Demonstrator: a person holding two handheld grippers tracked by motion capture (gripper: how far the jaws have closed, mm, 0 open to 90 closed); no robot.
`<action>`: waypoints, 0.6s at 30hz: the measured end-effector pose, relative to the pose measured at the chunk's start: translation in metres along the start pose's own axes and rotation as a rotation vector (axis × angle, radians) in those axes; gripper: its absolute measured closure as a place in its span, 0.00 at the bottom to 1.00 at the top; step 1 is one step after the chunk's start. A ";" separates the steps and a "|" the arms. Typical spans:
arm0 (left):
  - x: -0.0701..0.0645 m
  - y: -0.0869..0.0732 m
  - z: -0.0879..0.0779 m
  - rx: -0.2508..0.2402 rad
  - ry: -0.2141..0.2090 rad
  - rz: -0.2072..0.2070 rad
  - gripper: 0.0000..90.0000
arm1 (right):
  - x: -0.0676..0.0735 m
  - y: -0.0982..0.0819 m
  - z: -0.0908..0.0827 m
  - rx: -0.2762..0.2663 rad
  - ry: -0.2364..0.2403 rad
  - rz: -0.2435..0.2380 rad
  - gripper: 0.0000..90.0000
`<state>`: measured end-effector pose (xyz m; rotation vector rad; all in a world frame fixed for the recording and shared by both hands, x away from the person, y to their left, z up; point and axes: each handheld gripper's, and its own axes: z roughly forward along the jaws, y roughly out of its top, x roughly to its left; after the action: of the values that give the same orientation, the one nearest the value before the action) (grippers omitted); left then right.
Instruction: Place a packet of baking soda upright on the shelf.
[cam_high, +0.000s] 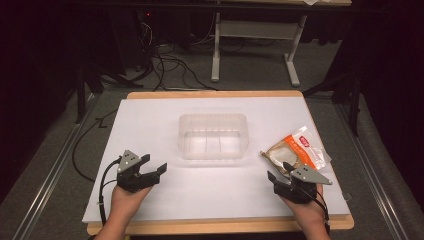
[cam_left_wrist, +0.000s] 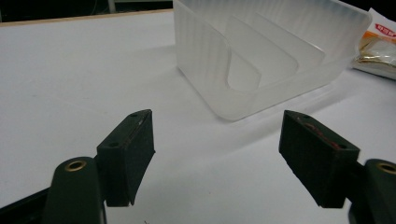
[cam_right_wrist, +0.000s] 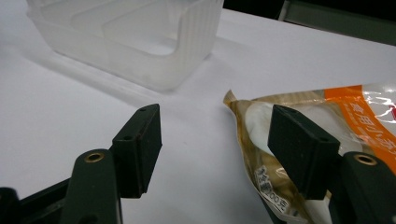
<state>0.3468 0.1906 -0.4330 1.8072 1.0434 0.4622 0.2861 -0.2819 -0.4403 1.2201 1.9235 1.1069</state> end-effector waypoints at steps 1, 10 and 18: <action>0.000 0.000 0.000 0.000 0.000 0.000 0.31 | 0.000 0.000 0.000 0.000 0.000 0.000 0.39; 0.007 -0.001 0.000 0.009 0.001 -0.006 0.32 | -0.002 -0.003 0.005 0.033 0.018 0.023 0.38; 0.010 -0.003 0.004 0.001 0.012 -0.017 0.27 | -0.007 -0.003 0.004 0.022 0.034 0.046 0.39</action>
<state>0.3536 0.1968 -0.4384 1.7975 1.0665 0.4627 0.2912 -0.2879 -0.4446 1.2705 1.9470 1.1396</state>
